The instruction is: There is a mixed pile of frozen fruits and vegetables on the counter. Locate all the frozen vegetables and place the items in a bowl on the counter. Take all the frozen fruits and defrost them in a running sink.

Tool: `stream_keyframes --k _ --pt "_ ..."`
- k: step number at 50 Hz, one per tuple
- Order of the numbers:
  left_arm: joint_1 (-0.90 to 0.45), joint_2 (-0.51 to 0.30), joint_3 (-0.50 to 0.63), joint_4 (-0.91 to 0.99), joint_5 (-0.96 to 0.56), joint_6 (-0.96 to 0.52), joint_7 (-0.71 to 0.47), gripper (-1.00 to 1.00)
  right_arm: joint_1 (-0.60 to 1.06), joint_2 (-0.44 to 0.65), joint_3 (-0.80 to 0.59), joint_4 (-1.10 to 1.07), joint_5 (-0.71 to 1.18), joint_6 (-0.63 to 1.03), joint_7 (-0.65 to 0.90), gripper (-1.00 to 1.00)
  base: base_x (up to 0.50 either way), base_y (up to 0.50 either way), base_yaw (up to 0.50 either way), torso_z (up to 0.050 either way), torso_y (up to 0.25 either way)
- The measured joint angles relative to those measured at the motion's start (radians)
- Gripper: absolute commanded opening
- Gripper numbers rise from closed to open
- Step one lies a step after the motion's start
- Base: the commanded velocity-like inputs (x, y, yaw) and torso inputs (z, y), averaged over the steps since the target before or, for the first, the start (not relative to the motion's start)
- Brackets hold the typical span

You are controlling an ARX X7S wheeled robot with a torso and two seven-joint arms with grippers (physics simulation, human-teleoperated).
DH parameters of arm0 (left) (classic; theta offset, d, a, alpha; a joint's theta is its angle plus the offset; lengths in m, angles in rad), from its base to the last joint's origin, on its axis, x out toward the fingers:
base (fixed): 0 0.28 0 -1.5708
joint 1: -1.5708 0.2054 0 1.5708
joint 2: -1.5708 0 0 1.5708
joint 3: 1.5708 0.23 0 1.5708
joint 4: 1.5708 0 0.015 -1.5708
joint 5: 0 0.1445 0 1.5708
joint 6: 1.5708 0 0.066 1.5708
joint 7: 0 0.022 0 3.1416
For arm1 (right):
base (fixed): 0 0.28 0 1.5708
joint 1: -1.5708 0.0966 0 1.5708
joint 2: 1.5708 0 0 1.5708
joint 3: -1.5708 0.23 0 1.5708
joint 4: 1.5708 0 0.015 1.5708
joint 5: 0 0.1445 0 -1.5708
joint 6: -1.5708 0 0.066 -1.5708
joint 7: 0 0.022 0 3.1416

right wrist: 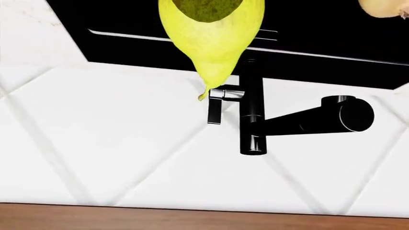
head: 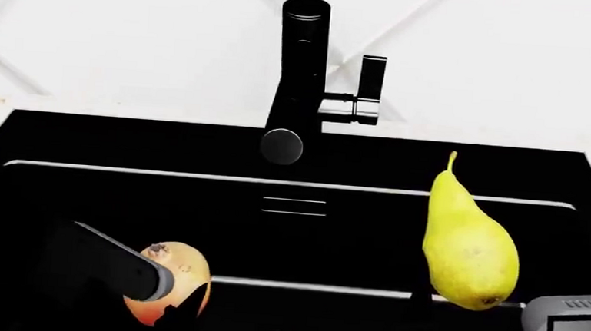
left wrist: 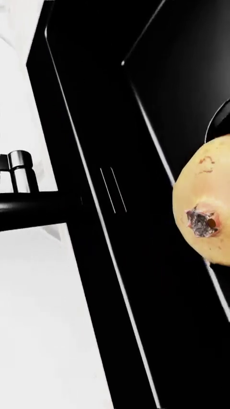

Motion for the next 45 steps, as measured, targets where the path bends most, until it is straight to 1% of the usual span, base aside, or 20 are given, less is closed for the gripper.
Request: stream_keyframes --k 16,36,37,45 --pt "0.016 0.002 0.075 -0.105 0.087 0.059 0.037 -1.00 0.002 0.001 -0.006 0.003 0.002 0.006 0.000 -1.00 0.00 0.00 0.00 0.000 0.001" --pt "0.018 0.004 0.110 -0.183 0.119 0.079 0.058 -1.00 0.003 -0.001 -0.015 0.008 0.000 0.012 0.000 -1.00 0.00 0.00 0.00 0.001 0.001" --pt "0.018 0.004 0.110 -0.183 0.118 0.078 0.057 1.00 0.003 -0.001 -0.015 0.009 0.000 0.012 -0.001 -1.00 0.00 0.00 0.00 0.000 0.010" --pt "0.012 0.000 0.088 -0.159 0.092 0.064 0.030 1.00 0.004 -0.007 -0.022 0.017 -0.005 0.015 -0.006 -1.00 0.00 0.00 0.00 0.000 0.000"
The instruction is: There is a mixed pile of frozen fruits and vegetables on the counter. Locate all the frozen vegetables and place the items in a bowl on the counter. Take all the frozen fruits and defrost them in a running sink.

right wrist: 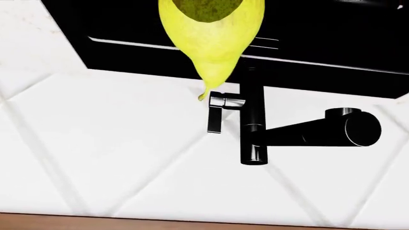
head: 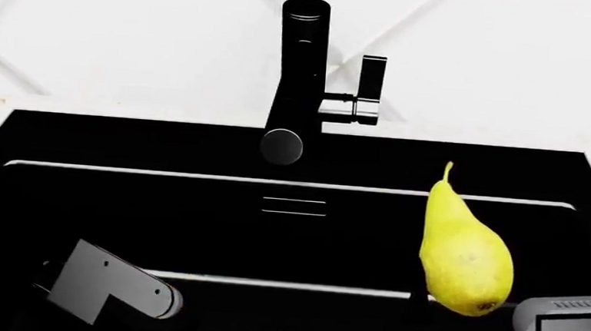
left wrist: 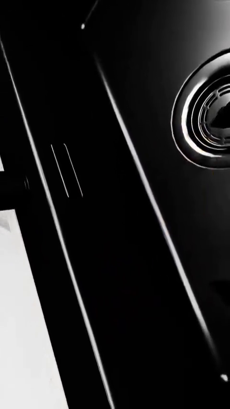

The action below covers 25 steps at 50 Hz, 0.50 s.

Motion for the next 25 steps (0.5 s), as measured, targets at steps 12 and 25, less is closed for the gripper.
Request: stream_keyframes --k 12,25 --pt "0.000 -0.027 -0.118 0.185 -0.122 -0.076 -0.110 1.00 -0.008 -0.019 -0.017 0.029 -0.021 0.001 -0.021 -1.00 0.00 0.00 0.00 0.000 0.000" --pt "0.030 -0.120 -0.412 0.449 -0.424 -0.163 -0.312 1.00 -0.005 -0.043 -0.045 0.062 -0.045 0.014 -0.040 -1.00 0.00 0.00 0.00 0.000 0.000"
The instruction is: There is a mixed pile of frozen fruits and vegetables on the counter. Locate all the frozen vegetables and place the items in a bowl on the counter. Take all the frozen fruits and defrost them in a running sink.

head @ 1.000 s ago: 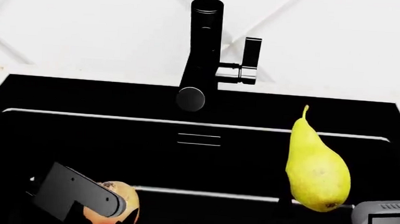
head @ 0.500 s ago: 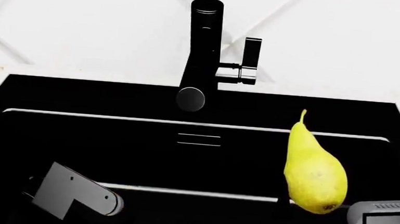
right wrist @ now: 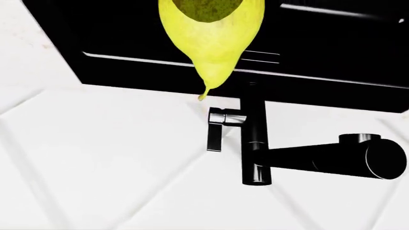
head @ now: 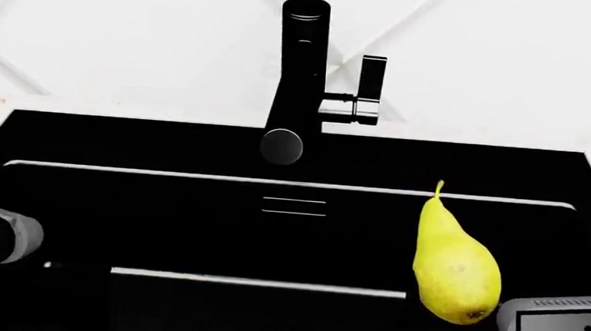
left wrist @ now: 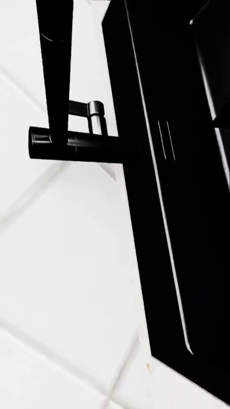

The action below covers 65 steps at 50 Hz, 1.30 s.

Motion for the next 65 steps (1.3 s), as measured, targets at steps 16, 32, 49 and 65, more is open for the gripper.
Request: stream_keyframes --k 16,32,49,65 --pt "0.077 -0.079 -0.201 0.131 -0.161 0.015 -0.091 1.00 0.081 -0.057 -0.062 0.087 -0.003 0.065 -0.026 -1.00 0.00 0.00 0.00 0.000 0.000" --pt "0.093 -0.117 -0.271 0.170 -0.244 0.033 -0.145 1.00 0.311 -0.188 -0.204 0.376 0.001 0.243 -0.129 -1.00 0.00 0.00 0.00 0.000 0.000" --pt "0.104 -0.158 -0.323 0.176 -0.295 0.055 -0.164 1.00 0.422 -0.330 -0.355 0.639 -0.113 0.299 -0.263 -1.00 0.00 0.00 0.00 0.000 0.000" --pt "0.111 -0.189 -0.359 0.172 -0.324 0.072 -0.173 1.00 0.466 -0.430 -0.459 0.892 -0.216 0.291 -0.389 -1.00 0.00 0.00 0.00 0.000 0.000"
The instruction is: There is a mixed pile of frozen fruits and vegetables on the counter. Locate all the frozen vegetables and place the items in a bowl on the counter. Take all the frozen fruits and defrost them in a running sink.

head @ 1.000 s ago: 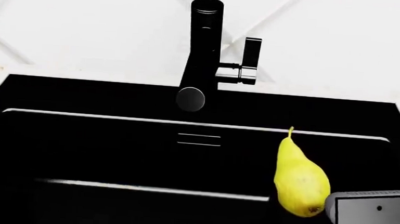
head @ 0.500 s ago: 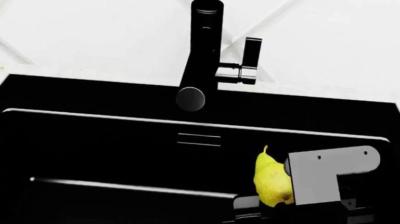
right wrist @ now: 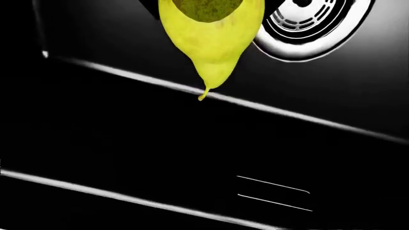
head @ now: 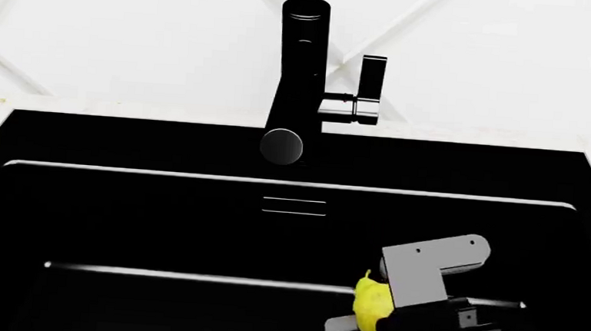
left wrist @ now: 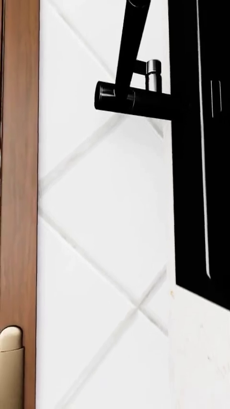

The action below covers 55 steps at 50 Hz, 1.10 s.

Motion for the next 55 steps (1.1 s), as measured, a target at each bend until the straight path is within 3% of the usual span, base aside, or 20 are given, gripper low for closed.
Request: stream_keyframes --k 24,25,40,55 --pt "0.013 -0.012 -0.012 -0.005 -0.002 0.016 0.005 1.00 0.030 -0.107 -0.037 0.305 -0.046 -0.052 -0.146 -1.00 0.00 0.00 0.00 0.000 0.000" --pt "0.014 -0.013 -0.012 -0.006 -0.001 0.016 0.006 1.00 0.030 -0.107 -0.037 0.307 -0.046 -0.052 -0.146 1.00 0.00 0.00 0.00 0.000 0.000" --pt "0.023 -0.012 -0.014 -0.005 -0.004 0.028 0.010 1.00 0.035 -0.076 0.007 0.222 -0.016 -0.027 -0.103 1.00 0.00 0.00 0.00 0.000 0.000" --pt "0.014 -0.019 -0.008 -0.004 -0.020 0.034 -0.002 1.00 -0.007 0.020 0.104 -0.067 0.082 -0.012 0.041 1.00 0.00 0.00 0.00 0.000 0.000"
